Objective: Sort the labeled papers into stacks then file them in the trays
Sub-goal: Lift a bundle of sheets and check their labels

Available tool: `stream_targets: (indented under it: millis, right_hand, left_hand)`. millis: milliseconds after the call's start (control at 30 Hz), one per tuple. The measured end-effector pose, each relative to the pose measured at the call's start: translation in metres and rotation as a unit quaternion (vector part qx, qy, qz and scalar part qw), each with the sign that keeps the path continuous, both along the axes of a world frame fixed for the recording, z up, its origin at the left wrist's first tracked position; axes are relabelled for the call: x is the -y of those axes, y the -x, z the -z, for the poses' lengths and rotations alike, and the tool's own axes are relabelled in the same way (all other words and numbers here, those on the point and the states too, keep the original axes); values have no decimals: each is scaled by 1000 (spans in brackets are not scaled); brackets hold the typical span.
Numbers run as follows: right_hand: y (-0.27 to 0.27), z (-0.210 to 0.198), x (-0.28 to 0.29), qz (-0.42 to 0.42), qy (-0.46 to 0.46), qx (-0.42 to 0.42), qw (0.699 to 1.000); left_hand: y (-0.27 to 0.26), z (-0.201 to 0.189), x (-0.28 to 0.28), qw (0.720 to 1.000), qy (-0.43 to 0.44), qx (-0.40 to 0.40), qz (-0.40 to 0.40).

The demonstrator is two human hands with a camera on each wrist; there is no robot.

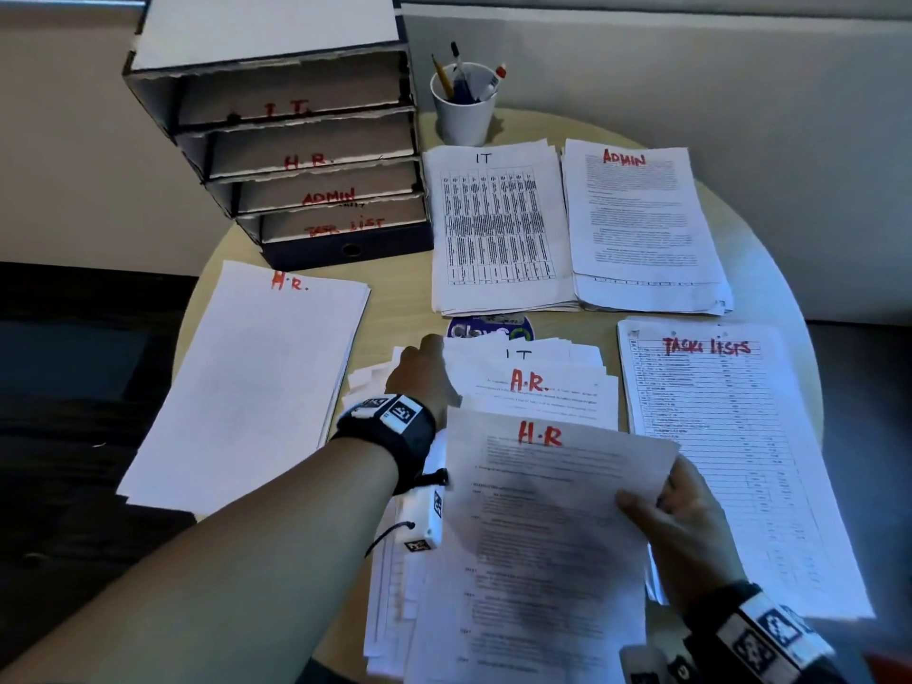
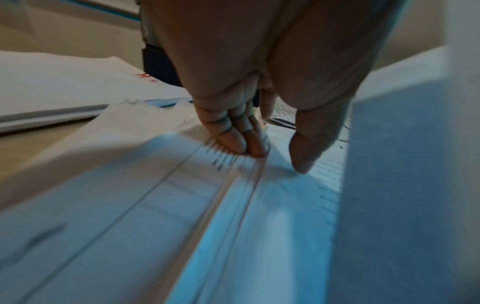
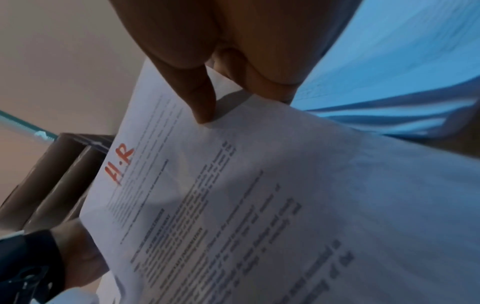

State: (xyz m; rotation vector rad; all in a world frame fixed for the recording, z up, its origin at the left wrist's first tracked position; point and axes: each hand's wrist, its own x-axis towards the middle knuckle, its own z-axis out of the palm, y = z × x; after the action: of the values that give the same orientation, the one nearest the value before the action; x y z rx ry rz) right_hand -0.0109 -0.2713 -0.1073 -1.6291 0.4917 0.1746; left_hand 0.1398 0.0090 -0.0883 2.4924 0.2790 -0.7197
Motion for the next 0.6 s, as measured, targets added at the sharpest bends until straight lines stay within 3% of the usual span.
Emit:
stream_targets:
  millis: [200, 433, 600]
  right_hand:
    - [8, -3, -11, -44, 30, -55, 997]
    - [1, -10, -16, -43, 43, -59, 996]
    - [0, 4, -15, -66, 113, -67, 989]
  left_hand:
    - [20, 5, -5, 997, 45, 53, -43]
    - [14, 8, -6, 997, 36, 7, -67]
    - [17, 8, 1, 997, 33, -25, -68]
